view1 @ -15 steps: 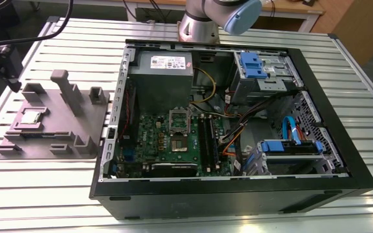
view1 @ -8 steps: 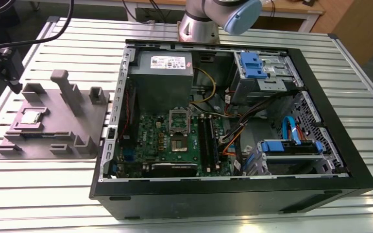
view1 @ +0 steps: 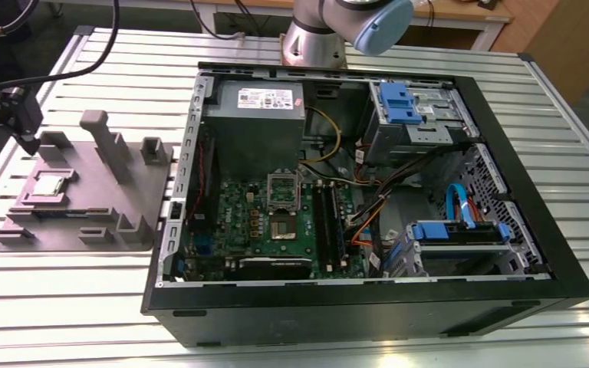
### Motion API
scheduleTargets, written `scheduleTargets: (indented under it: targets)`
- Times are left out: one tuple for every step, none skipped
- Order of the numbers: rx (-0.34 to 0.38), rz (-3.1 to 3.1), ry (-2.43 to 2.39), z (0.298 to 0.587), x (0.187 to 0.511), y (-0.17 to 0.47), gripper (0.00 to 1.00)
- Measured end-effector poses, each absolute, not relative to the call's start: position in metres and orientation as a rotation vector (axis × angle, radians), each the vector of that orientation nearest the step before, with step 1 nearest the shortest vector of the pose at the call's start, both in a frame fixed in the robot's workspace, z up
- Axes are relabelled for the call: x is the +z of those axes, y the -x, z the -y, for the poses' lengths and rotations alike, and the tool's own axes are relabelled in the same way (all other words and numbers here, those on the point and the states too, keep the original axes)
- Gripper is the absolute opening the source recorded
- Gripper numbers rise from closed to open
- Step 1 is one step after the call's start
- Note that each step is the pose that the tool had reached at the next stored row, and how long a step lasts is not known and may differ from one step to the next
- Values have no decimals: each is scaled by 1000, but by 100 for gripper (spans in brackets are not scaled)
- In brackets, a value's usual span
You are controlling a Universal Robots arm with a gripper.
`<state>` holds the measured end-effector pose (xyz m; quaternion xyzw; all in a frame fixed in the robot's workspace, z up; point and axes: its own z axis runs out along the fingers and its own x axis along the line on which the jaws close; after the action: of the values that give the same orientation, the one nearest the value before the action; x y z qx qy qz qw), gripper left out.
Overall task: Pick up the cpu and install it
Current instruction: 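Pick up the cpu and move it towards the insertion slot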
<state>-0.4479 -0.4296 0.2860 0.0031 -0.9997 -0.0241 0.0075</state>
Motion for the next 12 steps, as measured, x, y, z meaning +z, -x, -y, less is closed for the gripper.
scheduleTargets:
  targets:
    - [-75, 3126, -10, 430, 285, 448, 65]
    - [-75, 3126, -10, 429, 284, 448, 65]
    - [-75, 3125, -9, 429, 283, 448, 65]
    - [-75, 3125, -9, 429, 282, 448, 65]
    - [-74, 3125, -9, 428, 282, 448, 65]
    - [-74, 3126, -9, 427, 281, 448, 65]
    - [-73, 3126, -9, 426, 280, 448, 65]
    - [-73, 3126, -9, 425, 279, 448, 65]
    - [-72, 3126, -10, 425, 279, 448, 65]
    - [-72, 3126, -10, 425, 279, 448, 65]
    - [-72, 3126, -10, 425, 278, 448, 65]
    - [-72, 3126, -10, 425, 277, 448, 65]
